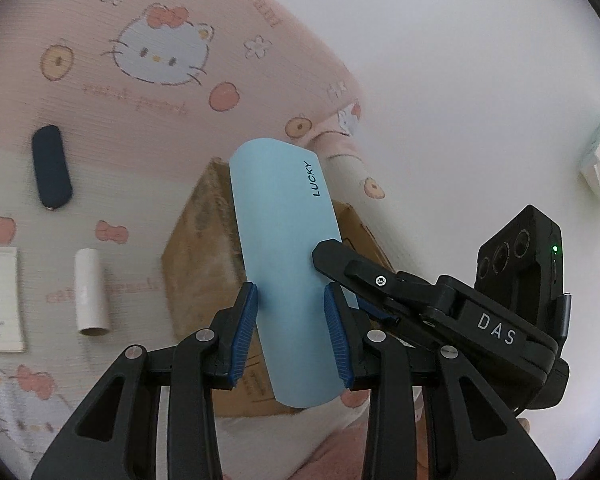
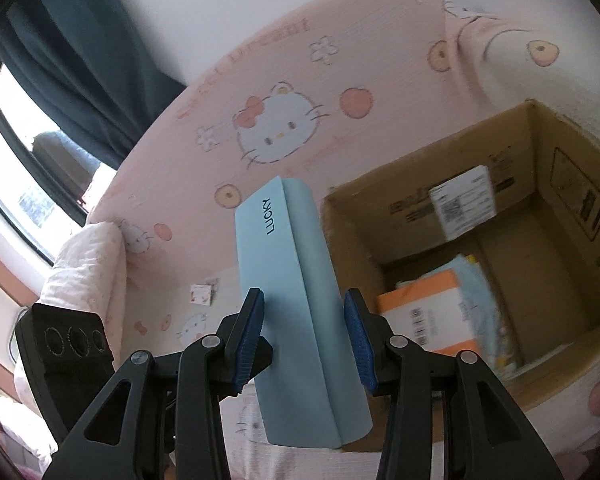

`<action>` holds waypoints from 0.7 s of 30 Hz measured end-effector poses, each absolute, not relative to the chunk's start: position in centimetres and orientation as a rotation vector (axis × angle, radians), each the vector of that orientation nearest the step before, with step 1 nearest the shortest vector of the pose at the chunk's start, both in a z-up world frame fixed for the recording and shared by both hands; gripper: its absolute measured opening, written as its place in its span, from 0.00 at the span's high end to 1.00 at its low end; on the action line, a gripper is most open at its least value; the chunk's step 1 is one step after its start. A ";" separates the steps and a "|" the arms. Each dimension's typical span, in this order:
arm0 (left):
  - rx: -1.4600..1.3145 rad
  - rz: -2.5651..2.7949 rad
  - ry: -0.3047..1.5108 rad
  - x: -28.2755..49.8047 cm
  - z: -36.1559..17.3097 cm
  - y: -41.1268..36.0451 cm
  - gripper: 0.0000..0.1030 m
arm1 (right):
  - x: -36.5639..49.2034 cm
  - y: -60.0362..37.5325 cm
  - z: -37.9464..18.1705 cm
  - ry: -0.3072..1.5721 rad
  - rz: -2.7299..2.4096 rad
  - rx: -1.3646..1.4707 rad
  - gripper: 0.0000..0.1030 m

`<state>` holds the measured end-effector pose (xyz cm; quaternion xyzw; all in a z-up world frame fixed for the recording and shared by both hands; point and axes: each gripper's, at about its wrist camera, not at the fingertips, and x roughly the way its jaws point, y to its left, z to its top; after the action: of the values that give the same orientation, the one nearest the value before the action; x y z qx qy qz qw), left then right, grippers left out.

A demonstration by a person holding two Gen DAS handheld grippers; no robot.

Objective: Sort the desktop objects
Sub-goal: 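Lift the LUCKY case with the right gripper and carry it over the box, then lower the LUCKY case into the box and open the right gripper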

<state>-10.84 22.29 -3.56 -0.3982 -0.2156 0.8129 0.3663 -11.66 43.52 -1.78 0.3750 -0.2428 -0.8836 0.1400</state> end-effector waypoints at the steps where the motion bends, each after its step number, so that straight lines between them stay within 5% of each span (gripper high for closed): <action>1: -1.027 2.088 -0.552 -10.9 -3.6 22.8 0.64 | -11.8 44.0 -1.8 -0.704 -2.554 1.086 0.62; 13: -1.165 2.064 -0.513 -11.8 -5.9 28.8 0.65 | -14.0 49.5 -4.2 -0.778 -2.525 1.198 0.62; 21: -1.256 2.197 -0.225 -11.4 -5.3 31.7 0.67 | -15.2 50.2 -6.4 -0.830 -2.418 1.325 0.62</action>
<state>-11.40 31.68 -5.30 -0.4723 -0.0845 0.8260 0.2959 -15.18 50.22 -6.35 0.4563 -0.2857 -0.8325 0.1305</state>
